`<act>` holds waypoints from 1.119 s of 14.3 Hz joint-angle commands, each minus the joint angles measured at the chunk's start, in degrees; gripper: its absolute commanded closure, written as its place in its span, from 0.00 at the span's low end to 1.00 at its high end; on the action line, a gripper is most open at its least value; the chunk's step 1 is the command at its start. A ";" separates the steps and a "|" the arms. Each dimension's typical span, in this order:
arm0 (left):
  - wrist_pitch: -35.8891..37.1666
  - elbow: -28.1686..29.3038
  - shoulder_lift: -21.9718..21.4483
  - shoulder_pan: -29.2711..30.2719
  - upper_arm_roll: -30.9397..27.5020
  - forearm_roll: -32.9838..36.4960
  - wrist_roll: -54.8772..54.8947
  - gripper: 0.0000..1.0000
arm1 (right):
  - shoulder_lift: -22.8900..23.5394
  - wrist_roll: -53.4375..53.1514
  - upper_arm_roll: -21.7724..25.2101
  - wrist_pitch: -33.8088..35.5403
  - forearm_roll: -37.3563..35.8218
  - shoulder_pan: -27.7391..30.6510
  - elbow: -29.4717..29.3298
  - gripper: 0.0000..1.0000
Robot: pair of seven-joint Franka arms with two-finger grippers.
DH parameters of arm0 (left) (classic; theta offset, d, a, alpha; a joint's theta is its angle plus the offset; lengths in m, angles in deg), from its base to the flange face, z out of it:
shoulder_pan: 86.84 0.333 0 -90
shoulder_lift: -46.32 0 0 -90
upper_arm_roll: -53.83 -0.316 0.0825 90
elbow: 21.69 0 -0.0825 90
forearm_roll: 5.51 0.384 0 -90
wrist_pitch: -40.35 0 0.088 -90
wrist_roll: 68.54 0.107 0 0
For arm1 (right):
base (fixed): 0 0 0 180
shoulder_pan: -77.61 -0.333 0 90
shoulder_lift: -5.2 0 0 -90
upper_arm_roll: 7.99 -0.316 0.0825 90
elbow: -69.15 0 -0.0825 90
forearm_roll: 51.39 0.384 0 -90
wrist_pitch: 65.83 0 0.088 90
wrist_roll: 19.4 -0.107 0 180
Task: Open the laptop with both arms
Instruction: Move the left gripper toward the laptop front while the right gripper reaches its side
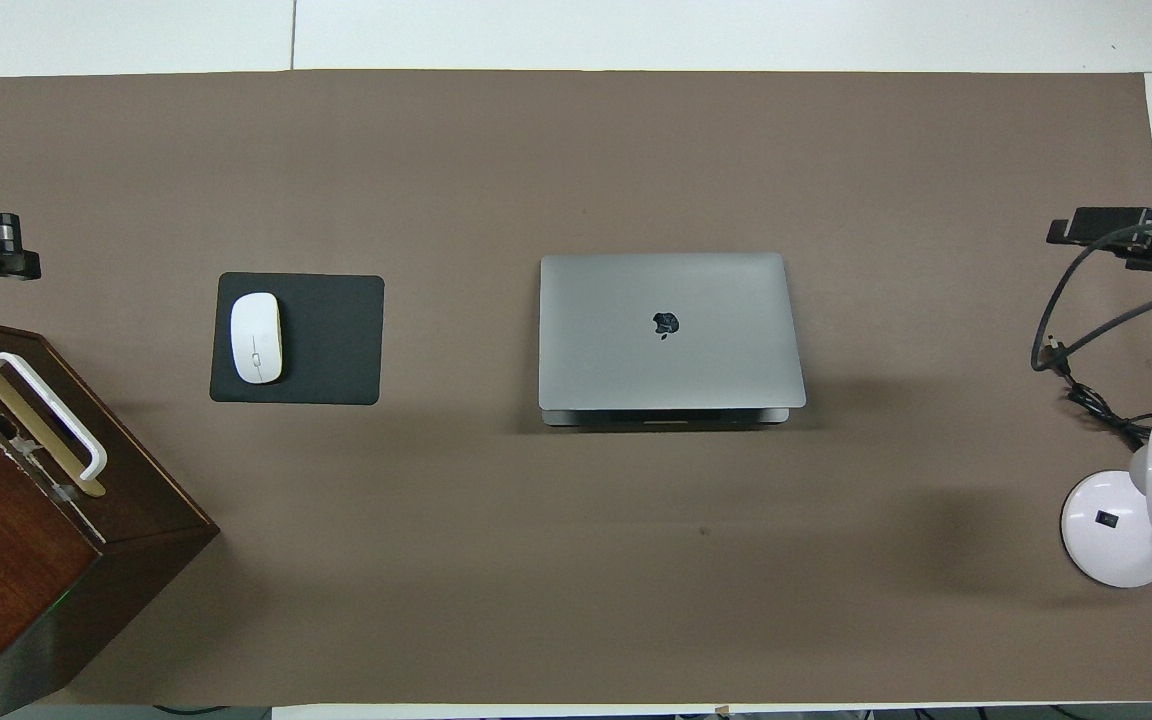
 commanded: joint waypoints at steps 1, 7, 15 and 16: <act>-2.48 3.10 -1.86 -0.62 -0.07 0.84 3.06 1.00 | -0.14 -9.51 -0.10 -2.14 4.69 -1.88 1.51 0.00; -11.08 13.18 -6.15 -4.74 0.11 -1.27 9.14 1.00 | -5.23 -24.67 -0.18 -12.51 10.40 -9.44 13.37 0.00; -39.55 41.57 -18.19 -13.53 0.02 -3.82 8.70 1.00 | -11.56 -38.46 -0.36 -25.61 15.70 -19.46 26.38 0.00; -41.41 43.60 -19.08 -14.50 0.11 -3.82 8.70 1.00 | -12.00 -39.87 -0.36 -26.22 15.70 -20.43 27.26 0.00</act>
